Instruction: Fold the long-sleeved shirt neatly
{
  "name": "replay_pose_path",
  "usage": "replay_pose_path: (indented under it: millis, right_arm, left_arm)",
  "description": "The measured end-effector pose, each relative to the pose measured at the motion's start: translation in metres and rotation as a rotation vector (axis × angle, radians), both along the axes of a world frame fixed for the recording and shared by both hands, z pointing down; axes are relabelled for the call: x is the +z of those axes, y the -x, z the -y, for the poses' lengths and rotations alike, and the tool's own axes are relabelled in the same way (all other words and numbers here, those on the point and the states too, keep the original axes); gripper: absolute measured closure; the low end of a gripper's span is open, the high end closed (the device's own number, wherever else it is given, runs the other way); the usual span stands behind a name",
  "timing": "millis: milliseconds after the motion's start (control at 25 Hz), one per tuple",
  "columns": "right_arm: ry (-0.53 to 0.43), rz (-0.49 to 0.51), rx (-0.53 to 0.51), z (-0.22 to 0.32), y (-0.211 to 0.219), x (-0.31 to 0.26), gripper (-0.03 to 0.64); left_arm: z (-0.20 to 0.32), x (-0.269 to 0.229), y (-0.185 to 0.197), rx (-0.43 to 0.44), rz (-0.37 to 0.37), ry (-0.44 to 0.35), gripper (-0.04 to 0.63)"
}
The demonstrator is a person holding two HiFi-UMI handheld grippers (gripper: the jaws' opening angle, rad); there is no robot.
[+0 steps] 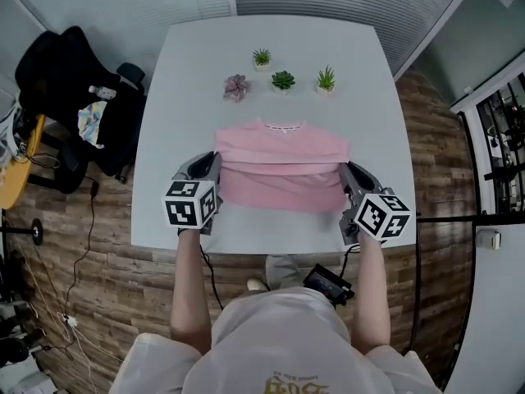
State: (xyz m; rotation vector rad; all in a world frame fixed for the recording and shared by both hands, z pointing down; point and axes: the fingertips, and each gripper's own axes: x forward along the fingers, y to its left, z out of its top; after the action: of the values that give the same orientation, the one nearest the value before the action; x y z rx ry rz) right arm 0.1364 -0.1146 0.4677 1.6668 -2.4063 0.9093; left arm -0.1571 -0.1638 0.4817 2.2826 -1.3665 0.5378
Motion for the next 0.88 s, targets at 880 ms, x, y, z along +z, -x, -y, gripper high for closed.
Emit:
replay_pose_path:
  millis: [880]
  right_arm:
    - [0.133, 0.135, 0.038, 0.129, -0.023, 0.084, 0.502]
  left_arm:
    - [0.121, 0.085, -0.028, -0.122, -0.028, 0.139, 0.452]
